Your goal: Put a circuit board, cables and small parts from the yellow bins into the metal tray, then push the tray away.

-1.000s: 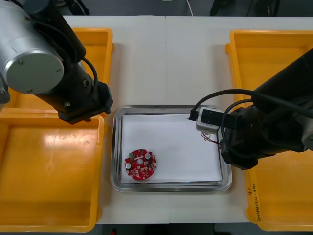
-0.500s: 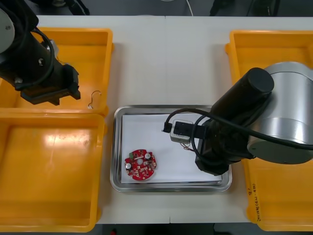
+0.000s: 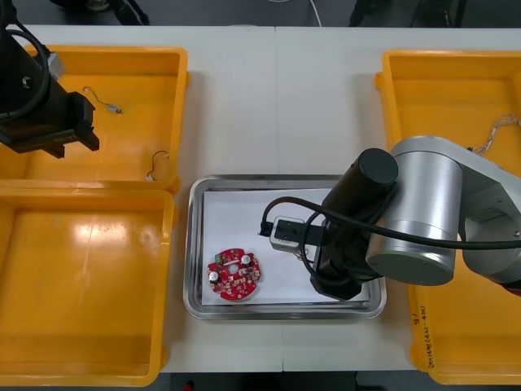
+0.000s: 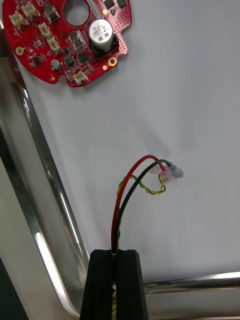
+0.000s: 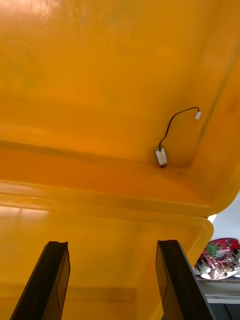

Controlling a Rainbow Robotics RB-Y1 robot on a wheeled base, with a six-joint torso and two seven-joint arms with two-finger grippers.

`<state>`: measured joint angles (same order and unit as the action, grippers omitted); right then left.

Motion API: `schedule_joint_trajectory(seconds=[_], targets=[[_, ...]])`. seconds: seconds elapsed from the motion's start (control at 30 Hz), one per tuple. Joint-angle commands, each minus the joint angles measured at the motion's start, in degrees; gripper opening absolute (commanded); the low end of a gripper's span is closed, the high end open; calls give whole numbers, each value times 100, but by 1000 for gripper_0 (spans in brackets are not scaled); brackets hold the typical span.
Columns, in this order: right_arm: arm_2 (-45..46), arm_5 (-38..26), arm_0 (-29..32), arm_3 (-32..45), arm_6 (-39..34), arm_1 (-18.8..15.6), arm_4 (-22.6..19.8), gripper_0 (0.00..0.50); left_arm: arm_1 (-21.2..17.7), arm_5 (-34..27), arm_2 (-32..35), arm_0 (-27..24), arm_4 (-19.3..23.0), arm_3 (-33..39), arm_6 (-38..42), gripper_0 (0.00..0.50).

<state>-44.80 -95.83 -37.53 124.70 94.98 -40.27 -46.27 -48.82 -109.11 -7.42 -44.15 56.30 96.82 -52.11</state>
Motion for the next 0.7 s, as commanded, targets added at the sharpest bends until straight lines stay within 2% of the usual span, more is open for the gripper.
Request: schedule_joint_trajectory(seconds=[0.03,0.17,0.37,0.7], targets=[[-161,275,9,-95,64,107,214,0,-250,136,135,-515,-155,-427,-432,500],[-231,495,141,-157,73,178,408,0,-250,355,135,-612,-243,-735,-748,500],[-231,504,352,-166,73,283,610,0,-250,760,135,-691,-331,-1113,-1135,500],[-310,671,756,-166,143,283,1005,0,-180,1428,126,-718,-541,-1315,-1240,500]])
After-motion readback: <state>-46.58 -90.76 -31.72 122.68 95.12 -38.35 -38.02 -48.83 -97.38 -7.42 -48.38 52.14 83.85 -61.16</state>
